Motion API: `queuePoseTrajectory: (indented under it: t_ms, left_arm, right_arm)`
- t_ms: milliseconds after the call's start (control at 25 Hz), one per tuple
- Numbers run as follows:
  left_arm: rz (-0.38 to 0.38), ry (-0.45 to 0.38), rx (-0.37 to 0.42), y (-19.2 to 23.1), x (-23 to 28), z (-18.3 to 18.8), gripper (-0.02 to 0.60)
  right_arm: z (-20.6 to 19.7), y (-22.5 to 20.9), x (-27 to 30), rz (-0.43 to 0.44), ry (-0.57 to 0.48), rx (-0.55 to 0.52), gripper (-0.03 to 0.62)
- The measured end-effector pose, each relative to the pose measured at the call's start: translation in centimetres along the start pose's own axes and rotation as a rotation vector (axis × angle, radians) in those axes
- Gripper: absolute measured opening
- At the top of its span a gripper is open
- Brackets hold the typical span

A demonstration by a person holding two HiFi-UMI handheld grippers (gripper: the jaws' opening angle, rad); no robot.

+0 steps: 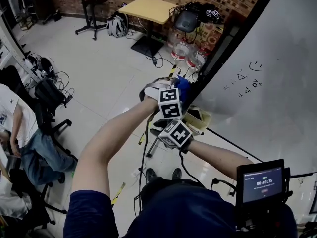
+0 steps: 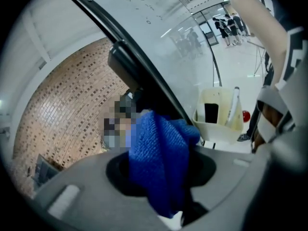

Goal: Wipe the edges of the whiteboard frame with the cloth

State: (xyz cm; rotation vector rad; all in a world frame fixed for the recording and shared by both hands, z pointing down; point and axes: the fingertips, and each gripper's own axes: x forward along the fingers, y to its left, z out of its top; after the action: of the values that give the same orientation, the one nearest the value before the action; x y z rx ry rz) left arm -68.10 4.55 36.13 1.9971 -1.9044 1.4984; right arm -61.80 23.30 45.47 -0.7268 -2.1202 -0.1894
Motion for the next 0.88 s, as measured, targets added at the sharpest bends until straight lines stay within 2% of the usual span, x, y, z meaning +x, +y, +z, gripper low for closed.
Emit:
queuePoseTrajectory:
  t_ms: [160, 360, 560, 640, 800, 880]
  left_arm:
    - [-0.016, 0.017, 0.031, 0.4, -0.9, 0.5, 0.155]
    - [-0.044, 0.031, 0.021, 0.9, -1.4, 1.0, 0.156]
    - [-0.062, 0.057, 0.052, 1.0, -2.5, 0.8, 0.156]
    - [-0.047, 0.067, 0.053, 1.8, -3.1, 0.5, 0.155]
    - [0.035, 0.060, 0.003, 5.1, -4.7, 0.3, 0.155]
    - [0.054, 0.045, 0.033, 5.9, -5.2, 1.3, 0.155]
  right_arm:
    - [1.4, 0.0, -1.0, -0.010, -0.012, -0.017, 0.115]
    - [2.4, -1.0, -2.6, -0.015, -0.044, -0.009, 0.115]
    - [2.9, -1.9, -4.9, -0.025, -0.074, -0.009, 0.110]
    - [3.3, -2.5, -6.2, -0.042, -0.098, 0.003, 0.110]
    - [3.7, -3.8, -7.6, -0.063, -0.130, 0.028, 0.109]
    - [4.2, -4.1, -8.3, -0.073, -0.143, 0.025, 0.107]
